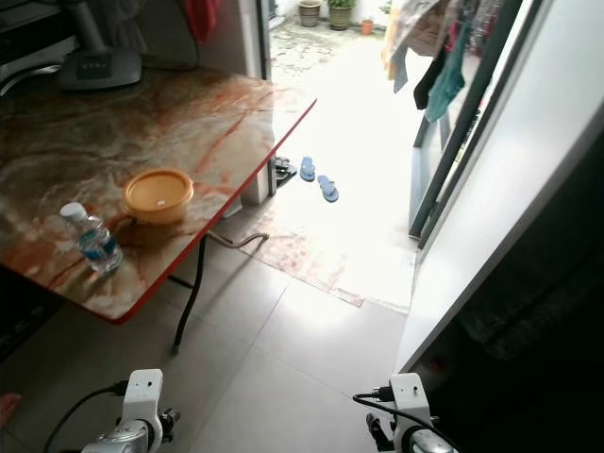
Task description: Restocking fridge
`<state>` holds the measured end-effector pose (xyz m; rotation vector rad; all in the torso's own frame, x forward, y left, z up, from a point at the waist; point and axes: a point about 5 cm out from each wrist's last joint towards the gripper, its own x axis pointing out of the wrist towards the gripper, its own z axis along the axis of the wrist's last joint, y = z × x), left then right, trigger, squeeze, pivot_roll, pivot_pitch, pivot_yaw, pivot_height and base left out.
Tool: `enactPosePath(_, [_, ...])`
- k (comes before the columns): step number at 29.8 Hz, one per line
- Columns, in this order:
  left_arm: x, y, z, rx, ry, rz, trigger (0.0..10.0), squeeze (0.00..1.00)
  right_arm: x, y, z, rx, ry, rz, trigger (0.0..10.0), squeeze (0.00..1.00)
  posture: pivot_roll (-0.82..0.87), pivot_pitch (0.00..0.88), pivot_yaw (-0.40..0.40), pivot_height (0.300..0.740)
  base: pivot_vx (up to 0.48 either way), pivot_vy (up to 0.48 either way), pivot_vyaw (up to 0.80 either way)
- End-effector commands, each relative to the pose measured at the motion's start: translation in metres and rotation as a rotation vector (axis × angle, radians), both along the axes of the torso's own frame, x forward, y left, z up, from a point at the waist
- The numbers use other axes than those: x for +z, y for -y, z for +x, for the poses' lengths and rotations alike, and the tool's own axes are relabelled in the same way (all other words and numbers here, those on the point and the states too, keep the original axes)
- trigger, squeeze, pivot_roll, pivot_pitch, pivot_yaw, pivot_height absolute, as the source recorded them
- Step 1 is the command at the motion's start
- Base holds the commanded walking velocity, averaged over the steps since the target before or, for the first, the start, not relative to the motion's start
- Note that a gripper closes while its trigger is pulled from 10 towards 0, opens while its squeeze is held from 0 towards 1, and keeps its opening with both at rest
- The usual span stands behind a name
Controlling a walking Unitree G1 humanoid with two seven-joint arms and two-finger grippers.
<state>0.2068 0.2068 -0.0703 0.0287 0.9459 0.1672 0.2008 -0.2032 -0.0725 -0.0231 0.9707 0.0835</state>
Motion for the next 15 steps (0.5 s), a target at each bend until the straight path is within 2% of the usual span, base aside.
enactPosePath(1, [0.0,0.004,0.001,0.004,0.025,-0.004,10.0,0.0,-0.004,0.006,-0.009,-0.039,-0.016,0.005,10.0,0.0,-0.11,0.065,-0.027,0.74,0.0,0.0,0.0])
enactPosePath(6, [0.003,0.002,0.003,0.007,0.093,0.021,10.0,0.0,-0.005,0.006,-0.011,-0.054,-0.003,0.016,10.0,0.0,-0.12,0.076,-0.023,0.74,0.0,0.0,0.0])
enactPosePath(7, [0.006,0.001,0.005,0.006,0.154,0.05,10.0,0.0,-0.006,0.006,-0.014,-0.059,-0.008,0.014,10.0,0.0,-0.12,0.083,-0.019,0.74,0.0,0.0,0.0])
enactPosePath(8, [0.006,0.001,0.005,0.006,0.154,0.05,10.0,0.0,-0.006,0.006,-0.014,-0.059,-0.008,0.014,10.0,0.0,-0.12,0.083,-0.019,0.74,0.0,0.0,0.0])
enactPosePath(11, [0.01,-0.001,0.005,0.041,0.237,0.052,10.0,0.0,-0.009,0.006,-0.019,-0.057,-0.029,0.012,10.0,0.0,-0.1,0.09,-0.021,0.74,0.0,0.0,0.0])
enactPosePath(15, [0.011,-0.002,0.004,0.057,0.264,0.05,10.0,0.0,-0.01,0.005,-0.022,-0.048,-0.039,0.012,10.0,0.0,-0.09,0.091,-0.019,0.74,0.0,0.0,0.0])
